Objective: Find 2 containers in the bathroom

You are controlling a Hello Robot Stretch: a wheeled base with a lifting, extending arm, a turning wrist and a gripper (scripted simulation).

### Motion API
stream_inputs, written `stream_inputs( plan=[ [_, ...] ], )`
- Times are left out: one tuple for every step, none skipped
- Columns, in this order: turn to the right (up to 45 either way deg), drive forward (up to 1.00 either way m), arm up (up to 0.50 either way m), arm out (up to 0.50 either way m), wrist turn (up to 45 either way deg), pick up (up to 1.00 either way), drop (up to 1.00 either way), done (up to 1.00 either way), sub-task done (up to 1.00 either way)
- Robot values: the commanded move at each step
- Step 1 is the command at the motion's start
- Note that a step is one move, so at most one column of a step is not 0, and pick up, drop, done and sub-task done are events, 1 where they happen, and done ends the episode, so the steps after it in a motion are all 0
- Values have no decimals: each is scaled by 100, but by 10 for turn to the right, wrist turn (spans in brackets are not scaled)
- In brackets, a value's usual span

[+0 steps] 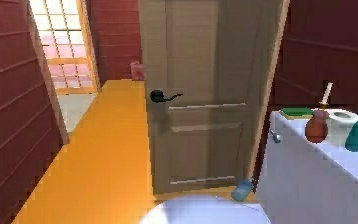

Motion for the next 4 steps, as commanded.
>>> stream_inputs(
  plan=[
    [-450,0,0,0,0,0,0,0,0],
    [-450,0,0,0,0,0,0,0,0],
    [-450,0,0,0,0,0,0,0,0],
    [-240,0,0,0,0,0,0,0,0]
  ],
)
